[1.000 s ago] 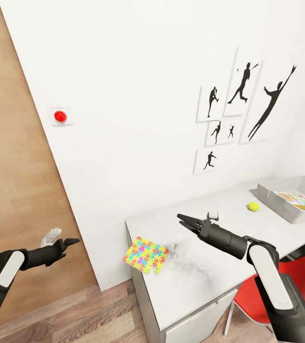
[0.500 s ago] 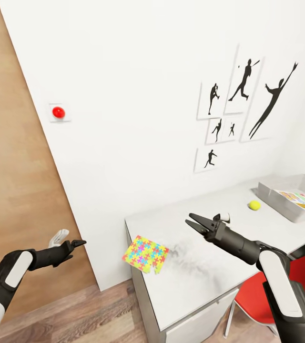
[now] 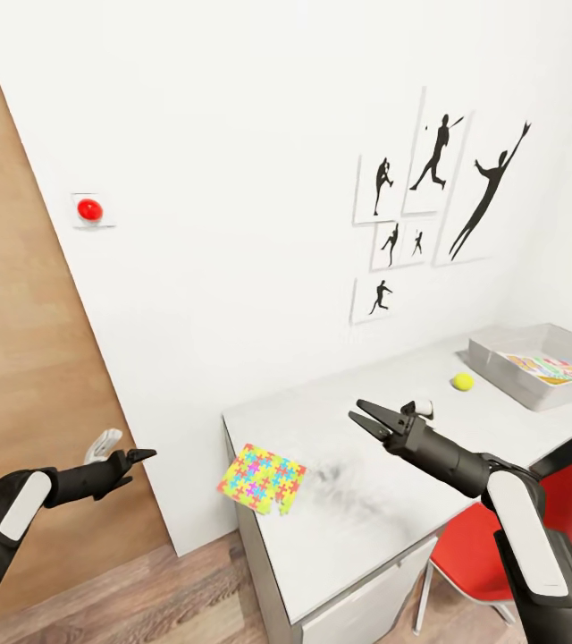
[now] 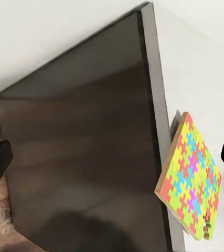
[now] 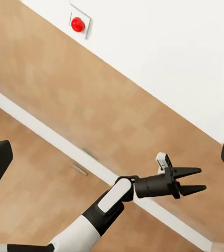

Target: Put all the toys in the child's room - the three board games (two on the bed and one on the table), the two jigsaw puzzles on the table, and the tennis ball on the table - inside the toy box on the table in the child's room.

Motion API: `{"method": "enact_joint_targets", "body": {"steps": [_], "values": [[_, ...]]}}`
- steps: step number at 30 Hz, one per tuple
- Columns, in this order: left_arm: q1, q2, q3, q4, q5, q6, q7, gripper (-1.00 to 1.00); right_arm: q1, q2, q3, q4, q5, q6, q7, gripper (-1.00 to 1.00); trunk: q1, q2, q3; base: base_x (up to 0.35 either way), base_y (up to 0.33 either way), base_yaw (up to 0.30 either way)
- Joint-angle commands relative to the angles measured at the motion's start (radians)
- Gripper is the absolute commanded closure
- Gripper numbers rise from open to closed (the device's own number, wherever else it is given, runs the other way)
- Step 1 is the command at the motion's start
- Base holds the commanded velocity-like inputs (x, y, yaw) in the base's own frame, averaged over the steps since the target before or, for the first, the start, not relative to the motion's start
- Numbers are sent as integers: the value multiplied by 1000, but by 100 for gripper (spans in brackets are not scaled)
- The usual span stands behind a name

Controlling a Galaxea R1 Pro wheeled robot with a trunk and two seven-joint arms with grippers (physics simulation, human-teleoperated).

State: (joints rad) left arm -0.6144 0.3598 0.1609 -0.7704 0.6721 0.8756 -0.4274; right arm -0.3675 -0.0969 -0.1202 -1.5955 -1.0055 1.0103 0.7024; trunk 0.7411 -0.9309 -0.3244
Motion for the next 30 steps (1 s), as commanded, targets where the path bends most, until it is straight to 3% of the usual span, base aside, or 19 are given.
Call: {"method": "enact_joint_targets", "body": {"steps": [1,16,30], "values": [[-1,0,3,0,-2,6,-7,-100,-1,0,-1,0,3,4,5,-100,4,-8,-3,0,0,-124],[-1,0,3,2,0,6,-26,-100,-1,0,-1,0,4,4,6,-100,62,-113,-32,0,0,-79],[-1,0,4,44,7,13,-138,-100,-1,0,-2,0,4,4,6,-100,115,-211,-75,0,0,-3]]}}
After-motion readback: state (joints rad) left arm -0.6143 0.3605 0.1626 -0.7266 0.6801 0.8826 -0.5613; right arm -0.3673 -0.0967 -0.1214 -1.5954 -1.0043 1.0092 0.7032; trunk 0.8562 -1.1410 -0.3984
